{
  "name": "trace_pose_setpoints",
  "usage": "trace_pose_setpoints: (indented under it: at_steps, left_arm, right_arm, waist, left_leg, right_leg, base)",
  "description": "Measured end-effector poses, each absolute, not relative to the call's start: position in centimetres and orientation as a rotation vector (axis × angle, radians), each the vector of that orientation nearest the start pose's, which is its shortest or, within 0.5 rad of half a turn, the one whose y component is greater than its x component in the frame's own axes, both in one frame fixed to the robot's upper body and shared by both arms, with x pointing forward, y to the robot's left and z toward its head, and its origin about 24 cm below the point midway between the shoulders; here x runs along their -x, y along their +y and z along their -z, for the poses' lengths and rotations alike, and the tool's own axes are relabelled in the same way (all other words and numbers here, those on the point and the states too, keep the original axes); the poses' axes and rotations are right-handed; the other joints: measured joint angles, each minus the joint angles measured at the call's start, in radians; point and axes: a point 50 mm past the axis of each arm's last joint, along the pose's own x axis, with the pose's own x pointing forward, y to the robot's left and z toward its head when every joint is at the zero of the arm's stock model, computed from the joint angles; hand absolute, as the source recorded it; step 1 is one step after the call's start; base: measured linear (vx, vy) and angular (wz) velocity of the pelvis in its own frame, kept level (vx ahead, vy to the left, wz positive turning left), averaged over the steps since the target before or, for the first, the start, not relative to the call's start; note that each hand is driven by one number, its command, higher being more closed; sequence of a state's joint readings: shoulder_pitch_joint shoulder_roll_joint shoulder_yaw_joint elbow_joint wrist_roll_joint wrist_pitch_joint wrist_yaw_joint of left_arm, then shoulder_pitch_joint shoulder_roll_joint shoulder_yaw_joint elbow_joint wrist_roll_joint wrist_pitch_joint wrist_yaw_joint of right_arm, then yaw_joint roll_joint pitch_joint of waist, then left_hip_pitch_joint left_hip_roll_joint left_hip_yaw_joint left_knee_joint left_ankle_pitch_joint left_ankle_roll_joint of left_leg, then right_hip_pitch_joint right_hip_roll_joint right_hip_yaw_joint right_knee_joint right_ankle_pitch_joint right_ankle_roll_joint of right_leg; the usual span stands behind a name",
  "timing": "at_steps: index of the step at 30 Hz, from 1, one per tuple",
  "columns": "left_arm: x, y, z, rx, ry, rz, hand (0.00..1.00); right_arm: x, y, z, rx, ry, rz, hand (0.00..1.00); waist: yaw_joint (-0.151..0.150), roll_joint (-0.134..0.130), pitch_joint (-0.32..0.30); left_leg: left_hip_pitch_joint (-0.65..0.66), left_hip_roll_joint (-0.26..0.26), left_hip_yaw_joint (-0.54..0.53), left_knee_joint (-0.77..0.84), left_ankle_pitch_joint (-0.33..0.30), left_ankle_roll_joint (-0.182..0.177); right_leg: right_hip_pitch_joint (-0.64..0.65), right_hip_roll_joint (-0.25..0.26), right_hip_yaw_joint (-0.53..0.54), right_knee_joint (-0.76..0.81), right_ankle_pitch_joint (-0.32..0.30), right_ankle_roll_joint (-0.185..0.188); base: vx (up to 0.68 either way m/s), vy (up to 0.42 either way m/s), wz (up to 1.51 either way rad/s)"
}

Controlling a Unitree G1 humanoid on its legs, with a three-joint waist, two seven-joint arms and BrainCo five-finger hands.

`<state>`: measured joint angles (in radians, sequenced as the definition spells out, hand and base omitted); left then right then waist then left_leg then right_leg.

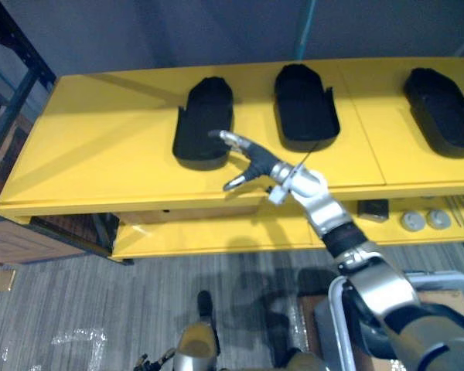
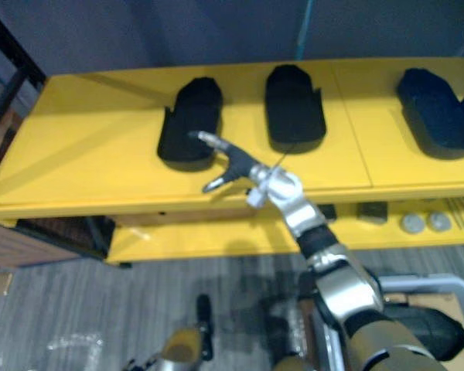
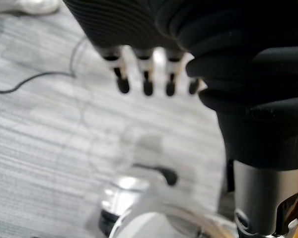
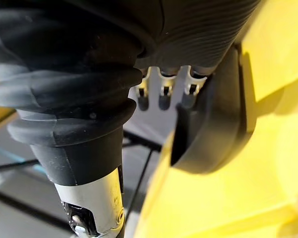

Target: Walk over and take plastic housings, then place them on the shelf

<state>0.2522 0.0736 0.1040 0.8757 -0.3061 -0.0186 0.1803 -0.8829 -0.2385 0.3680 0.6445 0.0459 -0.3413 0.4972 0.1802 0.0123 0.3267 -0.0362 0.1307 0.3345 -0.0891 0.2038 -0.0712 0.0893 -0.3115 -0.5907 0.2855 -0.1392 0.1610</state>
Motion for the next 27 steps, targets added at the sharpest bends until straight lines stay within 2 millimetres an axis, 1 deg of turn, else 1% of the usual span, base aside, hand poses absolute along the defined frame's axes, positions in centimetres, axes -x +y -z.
trace_pose_setpoints:
  at_steps: [2,5,7,8,10,11,13,14,15,18,21,23,25,27]
  left_arm:
    - [-5.8,20.8,15.7,0.164,1.083,-0.527,0.00]
    - [-5.8,20.8,15.7,0.165,1.083,-0.527,0.00]
    - [-5.8,20.8,15.7,0.165,1.083,-0.527,0.00]
    - [-5.8,20.8,15.7,0.166,1.083,-0.527,0.00]
    - [-5.8,20.8,15.7,0.168,1.083,-0.525,0.00]
    - [-5.8,20.8,15.7,0.169,1.083,-0.524,0.00]
    - [-5.8,20.8,15.7,0.171,1.084,-0.522,0.00]
    - [-5.8,20.8,15.7,0.171,1.084,-0.522,0.00]
    - [-5.8,20.8,15.7,0.172,1.082,-0.523,0.00]
    - [-5.9,20.8,15.7,0.173,1.080,-0.524,0.00]
    - [-5.9,20.8,15.7,0.178,1.076,-0.527,0.00]
    - [-6.0,20.8,15.7,0.178,1.074,-0.528,0.00]
    - [-5.9,20.8,15.7,0.191,1.076,-0.535,0.00]
    - [-5.9,20.7,15.8,0.204,1.079,-0.543,0.00]
  right_arm:
    - [-35.8,-4.9,-16.6,0.546,-0.397,-0.958,0.00]
    - [-35.0,-3.3,-15.6,0.567,-0.357,-1.079,0.00]
    - [-33.9,-1.8,-15.4,0.579,-0.374,-1.175,0.00]
    - [-33.6,-1.3,-15.5,0.580,-0.384,-1.199,0.00]
    - [-32.2,0.2,-15.8,0.576,-0.433,-1.277,0.00]
    - [-31.9,0.7,-15.8,0.574,-0.445,-1.296,0.00]
    - [-30.4,2.4,-15.6,0.568,-0.457,-1.365,0.00]
    - [-30.2,2.8,-15.4,0.564,-0.449,-1.368,0.00]
    - [-30.0,3.3,-15.1,0.549,-0.432,-1.357,0.00]
    - [-30.2,3.8,-15.2,0.526,-0.443,-1.272,0.00]
    - [-31.3,3.2,-15.3,0.492,-0.441,-1.137,0.00]
    - [-32.2,2.5,-15.4,0.467,-0.430,-1.047,0.00]
    - [-33.4,1.3,-14.7,0.465,-0.393,-0.949,0.00]
    - [-33.9,1.0,-14.5,0.481,-0.382,-0.910,0.00]
  waist:
    - [-0.001,0.000,0.000]
    - [0.000,0.000,0.000]
    - [0.000,0.000,0.000]
    - [0.000,0.000,0.000]
    - [0.000,0.000,0.000]
    - [0.000,0.000,0.000]
    - [0.000,0.000,0.000]
    - [0.000,0.000,0.000]
    - [0.000,0.000,0.000]
    - [0.001,-0.004,0.000]
    - [0.002,-0.011,0.005]
    - [0.002,-0.013,0.007]
    - [0.002,-0.011,0.008]
    - [0.002,-0.011,0.008]
  left_leg:
    - [0.001,0.000,0.001,0.000,-0.001,-0.001]
    - [0.000,0.000,0.001,0.000,-0.001,-0.001]
    - [0.000,0.000,0.001,0.000,-0.001,-0.002]
    - [-0.001,0.000,0.001,0.000,-0.002,-0.002]
    - [-0.001,0.000,0.001,0.000,-0.002,-0.003]
    - [-0.001,0.000,0.001,0.000,-0.003,-0.003]
    - [-0.003,0.000,0.001,0.000,-0.003,-0.004]
    - [-0.003,0.000,0.001,0.000,-0.003,-0.004]
    - [-0.004,0.000,0.001,0.000,-0.003,-0.004]
    - [-0.021,-0.001,-0.002,0.000,-0.003,-0.004]
    - [-0.020,-0.004,-0.005,0.000,-0.003,-0.003]
    - [-0.021,-0.006,-0.007,0.001,-0.002,-0.003]
    - [-0.023,-0.014,-0.012,0.001,-0.002,-0.003]
    - [-0.030,-0.016,-0.015,0.001,-0.001,-0.001]
  right_leg:
    - [0.000,0.000,0.001,-0.001,0.000,0.000]
    - [-0.001,0.000,0.001,-0.002,0.000,0.000]
    - [-0.001,0.000,0.001,-0.002,0.000,0.000]
    - [-0.001,0.000,0.001,-0.002,0.000,0.000]
    - [-0.001,0.000,0.001,-0.002,0.000,0.000]
    - [-0.001,0.000,0.001,-0.002,0.000,0.000]
    - [-0.002,0.000,0.000,-0.002,0.000,0.000]
    - [-0.003,0.000,0.000,-0.002,0.000,0.000]
    - [-0.005,-0.001,0.000,-0.002,-0.001,-0.001]
    - [-0.021,-0.002,-0.002,0.001,-0.002,-0.003]
    - [-0.019,-0.006,-0.006,0.009,-0.001,-0.001]
    - [-0.021,-0.011,-0.008,0.018,-0.003,-0.003]
    - [-0.024,-0.022,-0.010,0.031,-0.008,-0.003]
    - [-0.035,-0.026,-0.010,0.041,-0.011,-0.005]
  base:
    - [0.00,0.000,0.00]
    - [0.00,0.000,0.00]
    - [0.00,0.000,0.00]
    - [0.00,0.000,0.00]
    - [0.00,0.000,0.00]
    - [0.00,0.000,0.00]
    - [0.00,0.000,0.00]
    - [0.00,0.000,0.00]
    - [0.00,0.000,0.00]
    - [-0.02,-0.001,0.02]
    - [0.00,-0.001,0.03]
    - [0.00,0.002,0.02]
    - [-0.01,0.005,0.05]
    - [-0.02,-0.001,0.05]
